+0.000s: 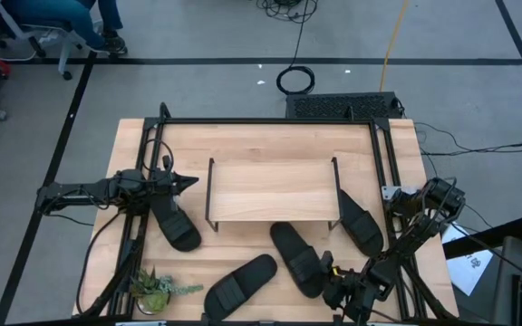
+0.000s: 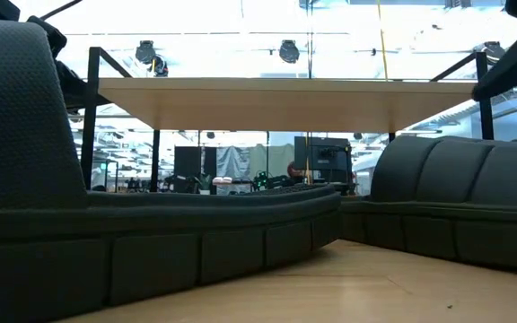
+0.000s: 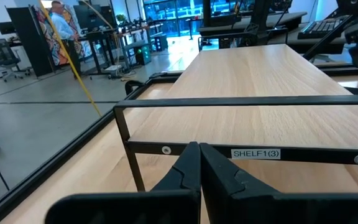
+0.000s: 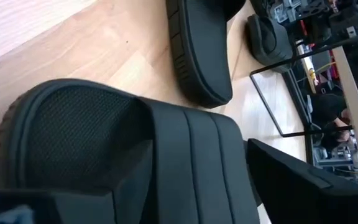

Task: Pick and place slides into the shelf
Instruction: Put the bottom right black slipper under the shelf

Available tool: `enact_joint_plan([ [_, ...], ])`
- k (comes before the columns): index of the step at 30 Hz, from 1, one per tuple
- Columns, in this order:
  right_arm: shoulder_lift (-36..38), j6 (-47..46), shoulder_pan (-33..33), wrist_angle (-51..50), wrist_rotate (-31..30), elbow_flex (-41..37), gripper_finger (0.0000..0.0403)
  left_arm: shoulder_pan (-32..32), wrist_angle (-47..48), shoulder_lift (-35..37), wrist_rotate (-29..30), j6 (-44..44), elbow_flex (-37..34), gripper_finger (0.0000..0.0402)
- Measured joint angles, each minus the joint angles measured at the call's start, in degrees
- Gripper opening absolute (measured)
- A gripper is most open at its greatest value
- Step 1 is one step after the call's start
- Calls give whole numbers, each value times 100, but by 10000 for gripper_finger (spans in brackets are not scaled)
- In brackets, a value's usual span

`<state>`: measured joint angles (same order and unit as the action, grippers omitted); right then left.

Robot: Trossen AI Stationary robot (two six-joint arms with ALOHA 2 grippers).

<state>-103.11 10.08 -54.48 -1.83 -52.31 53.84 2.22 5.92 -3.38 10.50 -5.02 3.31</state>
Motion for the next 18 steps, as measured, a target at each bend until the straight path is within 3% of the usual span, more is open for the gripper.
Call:
enact_joint_plan([
  [5,0,-37,0,-19,-6,0,275,1,1,0,0,0,0,1],
  [9,-24,-85,51,-110,268,0,276,0,1,0,0,-2,0,1],
  [13,-155,-182,135,-288,168,0,273,0,1,0,-2,-2,0,1],
  [18,-328,-179,286,-303,-538,0,270,0,1,0,-5,-4,0,1],
])
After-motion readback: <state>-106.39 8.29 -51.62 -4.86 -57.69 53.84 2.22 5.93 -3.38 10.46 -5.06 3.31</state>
